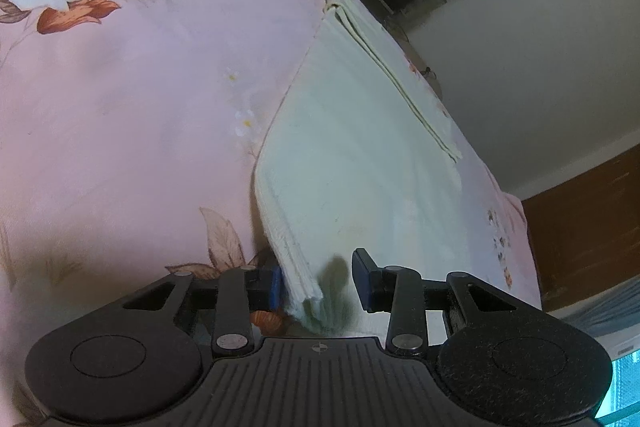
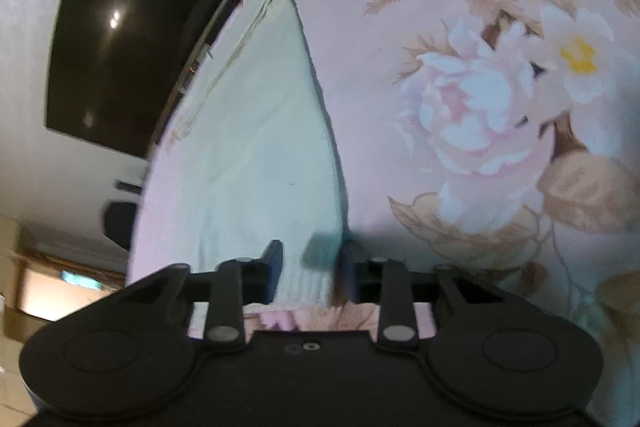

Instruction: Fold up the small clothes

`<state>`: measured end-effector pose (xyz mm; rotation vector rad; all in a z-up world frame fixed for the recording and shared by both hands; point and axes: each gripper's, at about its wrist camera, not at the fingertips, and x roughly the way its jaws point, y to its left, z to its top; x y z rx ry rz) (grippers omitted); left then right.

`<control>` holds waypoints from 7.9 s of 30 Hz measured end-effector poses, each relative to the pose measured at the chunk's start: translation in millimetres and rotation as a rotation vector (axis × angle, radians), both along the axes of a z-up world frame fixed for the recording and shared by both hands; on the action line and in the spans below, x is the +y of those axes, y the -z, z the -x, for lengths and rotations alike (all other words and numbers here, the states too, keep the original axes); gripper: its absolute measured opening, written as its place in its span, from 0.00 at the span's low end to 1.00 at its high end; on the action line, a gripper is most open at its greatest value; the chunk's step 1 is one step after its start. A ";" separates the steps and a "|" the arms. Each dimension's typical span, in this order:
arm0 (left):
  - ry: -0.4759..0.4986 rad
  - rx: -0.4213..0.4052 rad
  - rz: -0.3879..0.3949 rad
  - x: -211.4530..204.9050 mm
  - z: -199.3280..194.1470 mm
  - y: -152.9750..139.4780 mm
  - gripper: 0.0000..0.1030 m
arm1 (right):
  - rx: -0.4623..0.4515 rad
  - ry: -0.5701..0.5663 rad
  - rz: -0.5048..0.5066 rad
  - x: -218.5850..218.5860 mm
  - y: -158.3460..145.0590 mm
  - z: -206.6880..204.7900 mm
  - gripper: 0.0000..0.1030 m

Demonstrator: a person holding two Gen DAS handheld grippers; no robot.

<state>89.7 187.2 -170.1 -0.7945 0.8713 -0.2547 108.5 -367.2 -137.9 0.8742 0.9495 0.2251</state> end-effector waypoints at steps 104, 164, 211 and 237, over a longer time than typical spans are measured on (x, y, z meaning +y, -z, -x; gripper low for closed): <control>0.283 -0.368 -0.595 -68.7 -497.4 -58.7 0.03 | -0.418 -0.071 0.567 8.3 -42.8 -429.1 0.03; 0.237 -0.301 -0.789 -180.7 -247.4 -79.1 0.84 | -0.401 -0.408 0.788 179.7 -30.6 -261.5 0.27; -0.480 -0.044 0.183 -39.7 -227.5 -10.0 0.09 | -0.383 -0.179 0.370 122.7 -55.0 -272.7 0.03; 0.244 -0.373 -0.174 -183.3 -315.1 -142.9 0.07 | -0.211 -0.058 0.064 102.4 3.0 -331.7 0.00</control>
